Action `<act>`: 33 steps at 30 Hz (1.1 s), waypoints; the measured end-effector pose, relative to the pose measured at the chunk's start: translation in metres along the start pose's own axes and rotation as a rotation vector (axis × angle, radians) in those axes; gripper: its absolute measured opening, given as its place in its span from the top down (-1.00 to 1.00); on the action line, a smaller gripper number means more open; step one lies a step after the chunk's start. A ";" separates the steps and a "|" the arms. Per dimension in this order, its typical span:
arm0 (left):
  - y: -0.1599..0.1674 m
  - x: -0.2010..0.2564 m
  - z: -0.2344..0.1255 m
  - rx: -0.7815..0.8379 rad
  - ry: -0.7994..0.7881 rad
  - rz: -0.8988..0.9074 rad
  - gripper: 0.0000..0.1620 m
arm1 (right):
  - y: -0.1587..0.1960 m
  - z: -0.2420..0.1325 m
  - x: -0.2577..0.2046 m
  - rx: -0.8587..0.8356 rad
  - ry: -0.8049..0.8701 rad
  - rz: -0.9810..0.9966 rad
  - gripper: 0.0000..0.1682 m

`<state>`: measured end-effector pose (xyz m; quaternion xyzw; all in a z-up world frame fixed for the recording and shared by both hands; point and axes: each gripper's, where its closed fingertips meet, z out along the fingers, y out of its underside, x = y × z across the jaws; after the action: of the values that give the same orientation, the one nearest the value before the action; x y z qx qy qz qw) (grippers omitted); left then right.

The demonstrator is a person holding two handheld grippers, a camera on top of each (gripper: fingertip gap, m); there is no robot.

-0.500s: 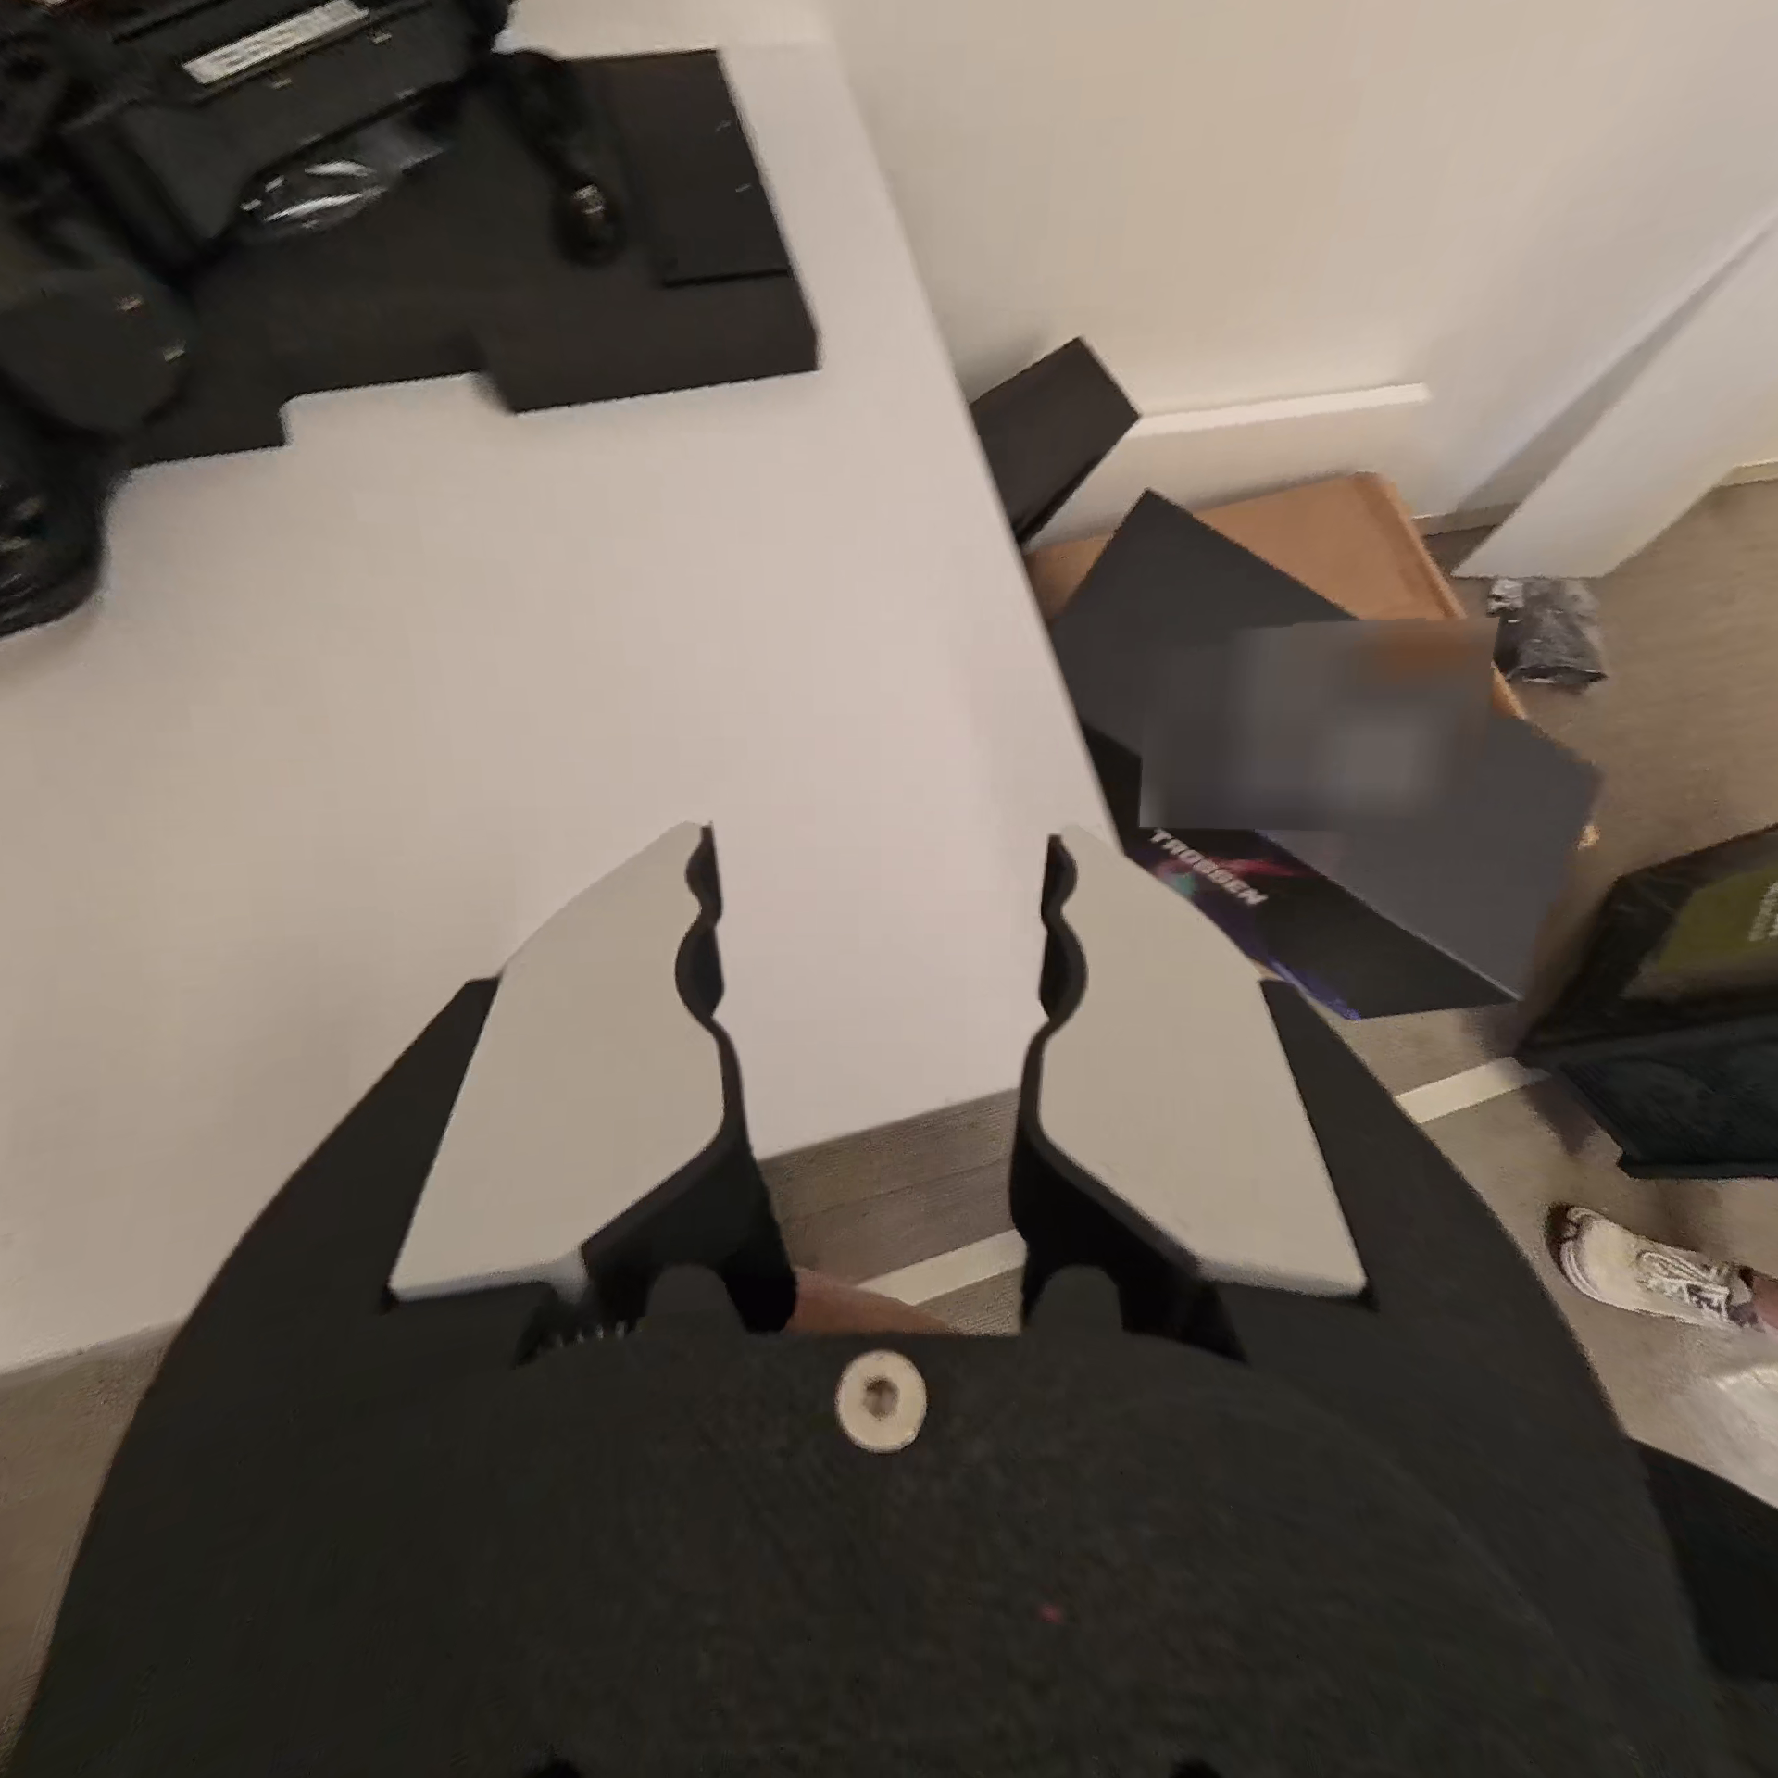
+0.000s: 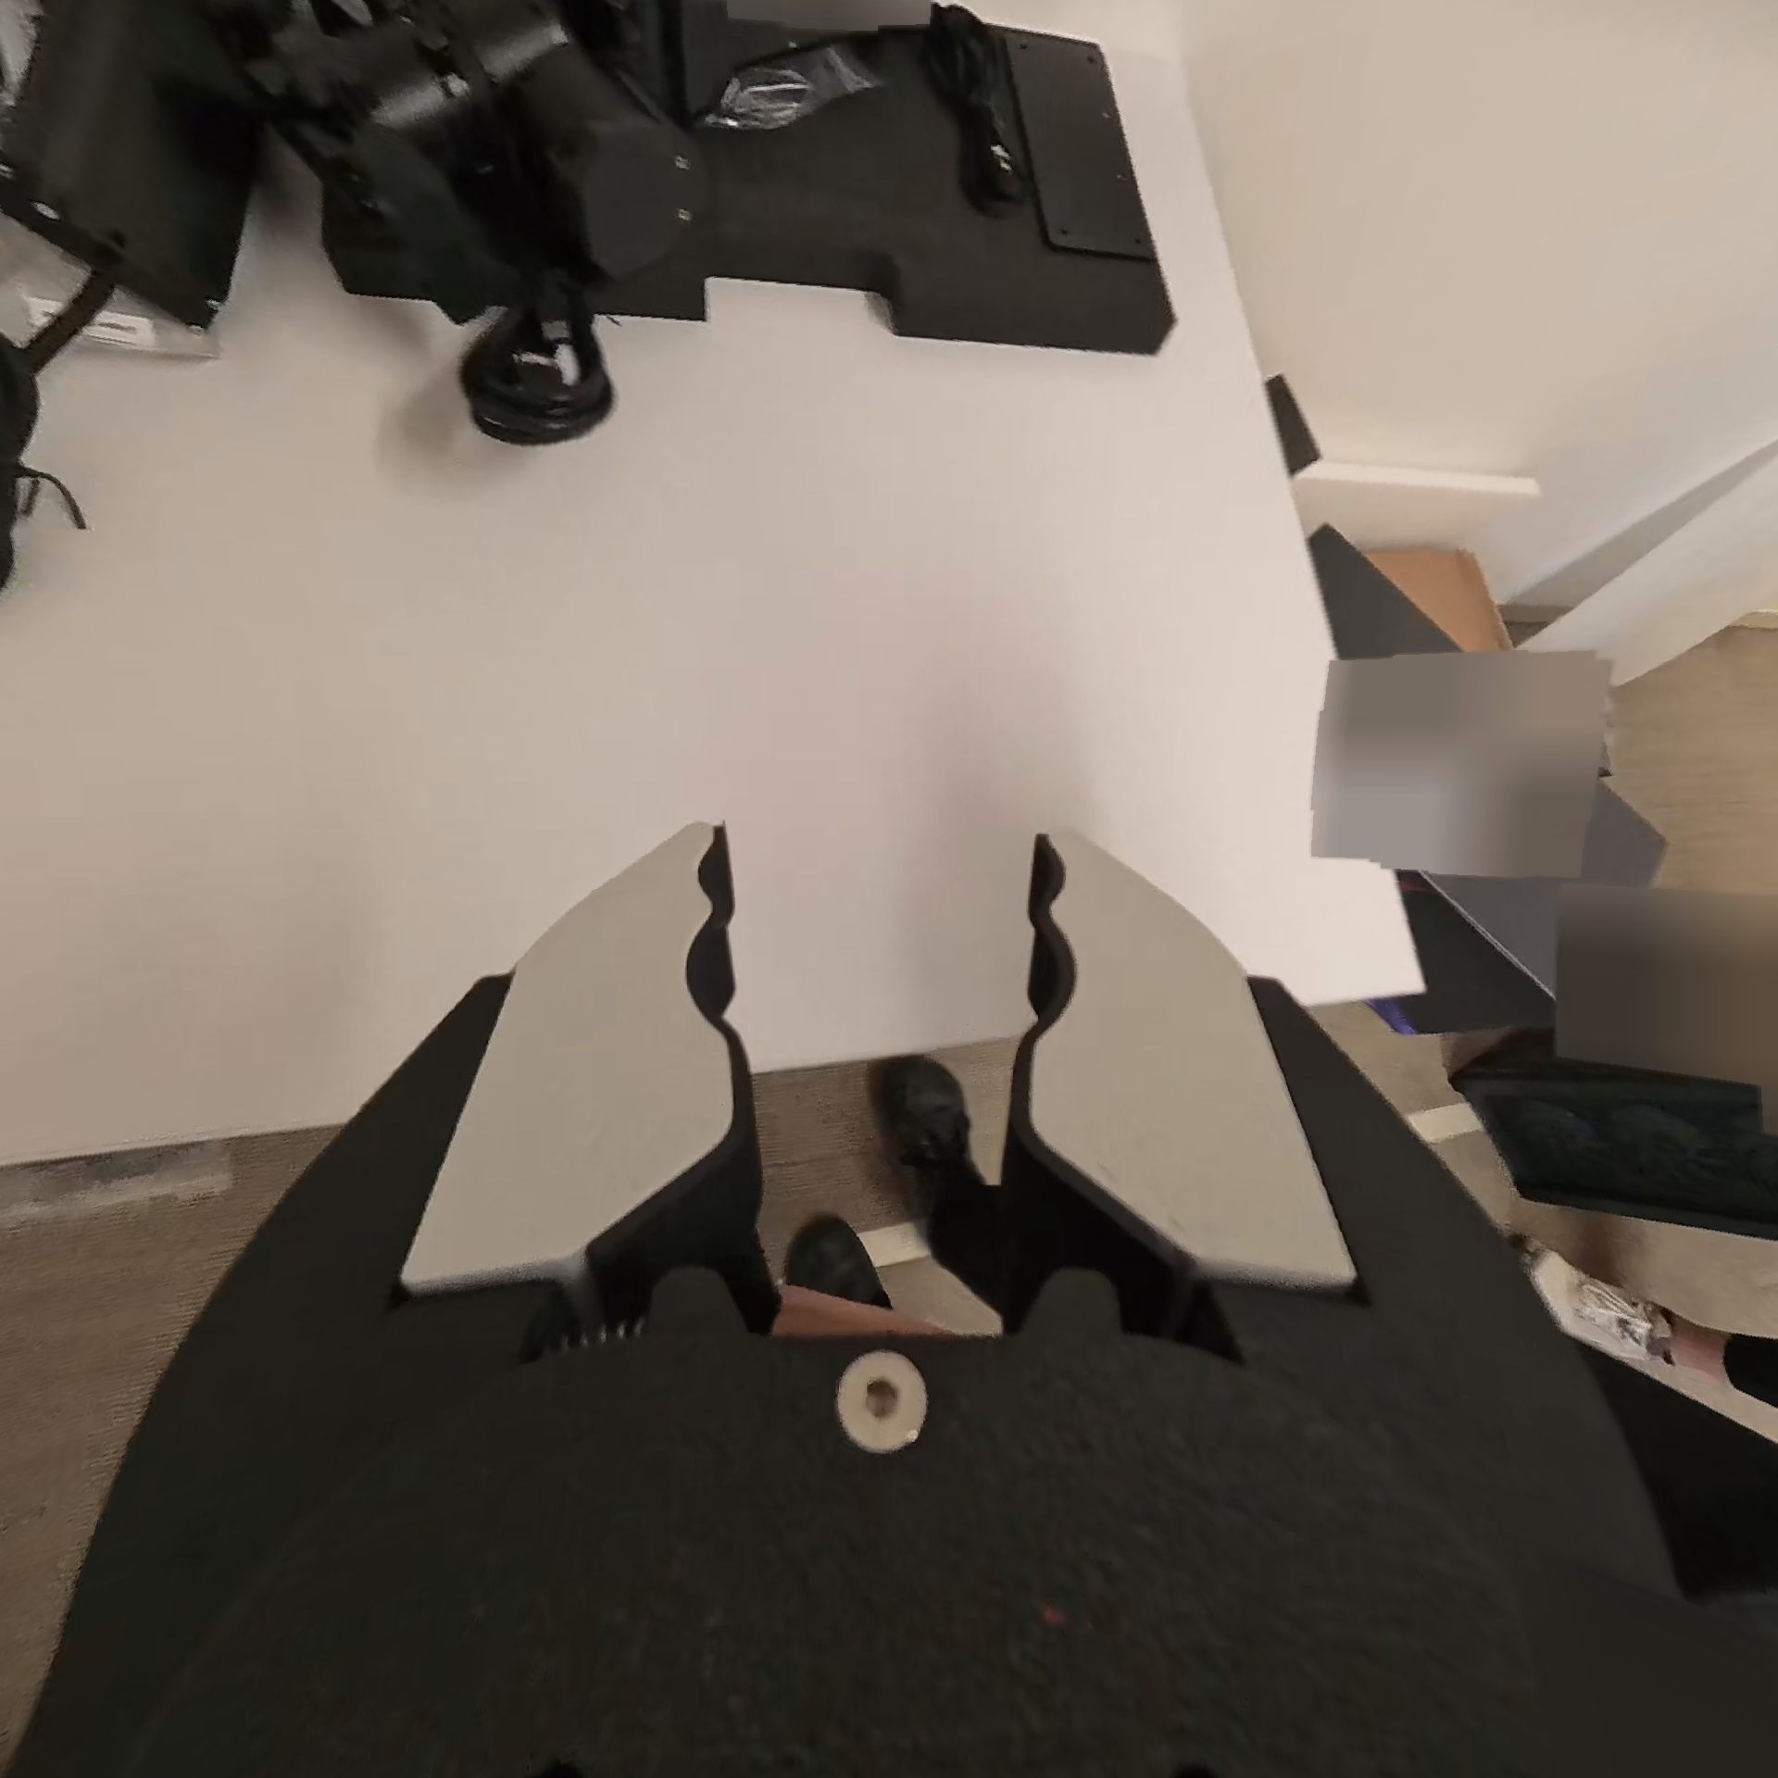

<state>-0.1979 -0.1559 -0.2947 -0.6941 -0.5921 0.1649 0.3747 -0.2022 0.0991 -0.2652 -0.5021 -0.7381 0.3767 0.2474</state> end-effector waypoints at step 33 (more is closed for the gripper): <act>-0.222 -0.228 0.195 -0.066 0.130 0.322 0.20 | -0.177 0.298 -0.060 -0.023 0.082 0.317 -0.14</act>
<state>-0.5397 -0.3047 -0.3142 -0.8010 -0.4531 0.1581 0.3580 -0.4995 -0.0860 -0.2991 -0.6302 -0.6430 0.3816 0.2090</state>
